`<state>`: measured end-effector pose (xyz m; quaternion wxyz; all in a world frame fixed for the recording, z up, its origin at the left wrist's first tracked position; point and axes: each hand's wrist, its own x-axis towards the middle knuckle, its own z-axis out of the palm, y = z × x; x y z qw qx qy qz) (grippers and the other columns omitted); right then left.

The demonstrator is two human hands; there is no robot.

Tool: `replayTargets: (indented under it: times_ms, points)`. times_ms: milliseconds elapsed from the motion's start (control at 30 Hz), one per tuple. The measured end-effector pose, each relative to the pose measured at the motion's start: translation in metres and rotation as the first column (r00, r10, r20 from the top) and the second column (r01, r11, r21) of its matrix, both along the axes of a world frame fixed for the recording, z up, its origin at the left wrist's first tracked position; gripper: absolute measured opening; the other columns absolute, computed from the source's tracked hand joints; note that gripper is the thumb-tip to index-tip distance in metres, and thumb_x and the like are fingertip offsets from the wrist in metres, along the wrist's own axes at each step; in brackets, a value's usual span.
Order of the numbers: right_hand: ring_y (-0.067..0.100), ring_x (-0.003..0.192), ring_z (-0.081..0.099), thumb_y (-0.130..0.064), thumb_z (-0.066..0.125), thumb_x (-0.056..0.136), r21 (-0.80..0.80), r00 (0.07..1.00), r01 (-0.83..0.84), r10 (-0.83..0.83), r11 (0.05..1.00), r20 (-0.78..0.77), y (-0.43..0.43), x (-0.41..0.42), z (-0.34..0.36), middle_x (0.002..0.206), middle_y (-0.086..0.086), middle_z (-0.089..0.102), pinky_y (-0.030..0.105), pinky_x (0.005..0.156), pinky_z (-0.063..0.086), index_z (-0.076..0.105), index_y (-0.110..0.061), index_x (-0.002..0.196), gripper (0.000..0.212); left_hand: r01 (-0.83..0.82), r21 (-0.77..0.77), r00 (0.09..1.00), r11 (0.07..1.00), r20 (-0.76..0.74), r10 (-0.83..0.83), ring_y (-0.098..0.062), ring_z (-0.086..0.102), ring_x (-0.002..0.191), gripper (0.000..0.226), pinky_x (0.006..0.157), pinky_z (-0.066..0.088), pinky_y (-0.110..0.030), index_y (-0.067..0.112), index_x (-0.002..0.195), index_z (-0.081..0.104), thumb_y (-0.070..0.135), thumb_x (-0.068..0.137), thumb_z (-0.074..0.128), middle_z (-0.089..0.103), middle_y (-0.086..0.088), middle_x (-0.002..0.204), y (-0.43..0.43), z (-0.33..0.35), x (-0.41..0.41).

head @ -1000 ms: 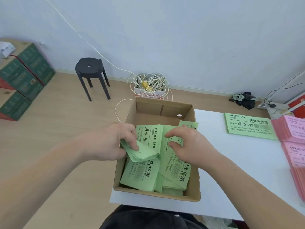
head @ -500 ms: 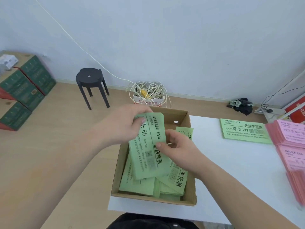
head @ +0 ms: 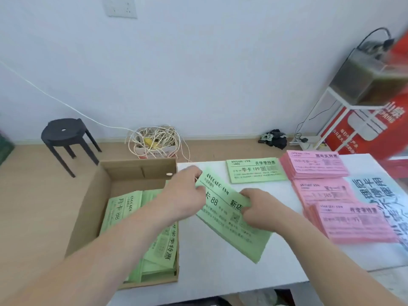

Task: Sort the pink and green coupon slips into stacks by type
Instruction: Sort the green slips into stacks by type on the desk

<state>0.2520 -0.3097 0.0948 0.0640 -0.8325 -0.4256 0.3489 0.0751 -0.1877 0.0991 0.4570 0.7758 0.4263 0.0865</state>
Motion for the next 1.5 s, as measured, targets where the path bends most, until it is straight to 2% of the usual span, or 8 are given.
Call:
replayTargets:
  times_ms: [333, 600, 800, 1000, 1100, 1200, 1333, 1500]
  points:
    - [0.021, 0.129, 0.047, -0.033, 0.056, 0.097, 0.01, 0.896, -0.221, 0.199, 0.975, 0.396, -0.055, 0.058, -0.074, 0.14, -0.003, 0.049, 0.036, 0.105, 0.04, 0.048, -0.032, 0.145, 0.048, -0.262, -0.216, 0.965, 0.941, -0.07, 0.253, -0.025, 0.07, 0.094, 0.016, 0.08, 0.058, -0.045, 0.028, 0.1, 0.058, 0.015, 0.095, 0.05, 0.071, 0.004, 0.1, -0.086, -0.104, 0.049]
    - [0.015, 0.131, 0.046, -0.045, 0.044, 0.104, 0.164, 0.984, -0.133, 0.11, 0.977, 0.143, -0.094, 0.034, -0.115, 0.136, 0.0, 0.058, 0.031, 0.099, 0.043, 0.071, -0.021, 0.111, 0.037, -0.268, -0.15, 0.962, 0.952, 0.017, 0.273, 0.005, 0.059, 0.114, 0.058, 0.095, 0.053, -0.024, 0.051, 0.128, 0.049, 0.01, 0.088, 0.058, 0.064, 0.026, 0.121, -0.132, -0.125, 0.038]
    - [0.01, 0.13, 0.053, -0.086, 0.035, 0.087, 0.154, 0.986, 0.053, -0.027, 0.987, -0.166, -0.093, 0.042, -0.098, 0.134, -0.014, 0.062, 0.034, 0.107, 0.043, 0.061, -0.035, 0.132, 0.073, 0.056, 0.159, 0.998, 0.986, -0.008, -0.056, 0.013, -0.005, 0.15, 0.085, 0.123, 0.003, -0.014, 0.04, 0.158, -0.003, 0.016, 0.098, 0.052, -0.004, 0.03, 0.162, -0.18, -0.127, 0.034]
    - [0.012, 0.071, 0.057, -0.06, 0.041, 0.102, 0.173, 0.997, 0.071, -0.064, 0.982, -0.048, -0.095, 0.037, -0.104, 0.081, -0.003, 0.057, 0.027, 0.062, 0.04, 0.049, -0.024, 0.077, 0.044, 0.007, 0.034, 0.989, 0.999, 0.148, -0.012, 0.018, 0.02, 0.144, 0.066, 0.12, 0.017, -0.011, 0.039, 0.154, 0.037, 0.012, 0.096, 0.054, 0.028, 0.033, 0.156, -0.193, -0.133, 0.032]
    - [0.012, 0.071, 0.056, -0.065, 0.04, 0.1, 0.182, 0.996, 0.091, -0.084, 0.979, -0.043, -0.093, 0.035, -0.106, 0.081, -0.003, 0.059, 0.028, 0.061, 0.04, 0.051, -0.022, 0.079, 0.049, -0.221, 0.064, 0.973, 0.973, 0.079, 0.215, 0.005, 0.022, 0.149, 0.059, 0.122, 0.015, -0.016, 0.034, 0.152, 0.042, 0.019, 0.097, 0.059, 0.027, 0.027, 0.156, -0.177, -0.142, 0.027]
    - [0.012, 0.075, 0.06, -0.078, 0.036, 0.093, 0.202, 0.997, 0.079, -0.076, 0.976, -0.023, -0.089, 0.033, -0.112, 0.084, -0.004, 0.06, 0.03, 0.066, 0.046, 0.057, -0.026, 0.081, 0.057, -0.366, -0.192, 0.925, 0.911, 0.035, 0.379, -0.007, 0.044, 0.136, 0.061, 0.119, 0.034, -0.031, 0.037, 0.149, 0.04, 0.023, 0.095, 0.064, 0.043, 0.026, 0.146, -0.163, -0.135, 0.028]
    - [0.013, 0.073, 0.061, -0.091, 0.026, 0.08, 0.192, 0.998, 0.05, -0.056, 0.98, 0.026, -0.085, 0.032, -0.116, 0.079, -0.005, 0.061, 0.032, 0.066, 0.049, 0.061, -0.024, 0.082, 0.075, -0.463, -0.292, 0.842, 0.837, 0.152, 0.518, 0.012, 0.057, 0.109, 0.047, 0.091, 0.045, -0.012, 0.043, 0.127, 0.052, 0.01, 0.096, 0.063, 0.06, 0.029, 0.121, -0.159, -0.122, 0.034]
    - [0.017, 0.061, 0.055, -0.086, 0.033, 0.087, 0.189, 0.995, 0.103, -0.102, 0.977, -0.016, -0.082, 0.035, -0.103, 0.063, -0.004, 0.054, 0.032, 0.062, 0.043, 0.049, -0.014, 0.07, 0.075, -0.326, -0.155, 0.92, 0.933, 0.176, 0.351, 0.009, 0.05, 0.119, 0.056, 0.102, 0.044, -0.017, 0.035, 0.146, 0.046, 0.014, 0.096, 0.062, 0.049, 0.026, 0.135, -0.178, -0.116, 0.045]
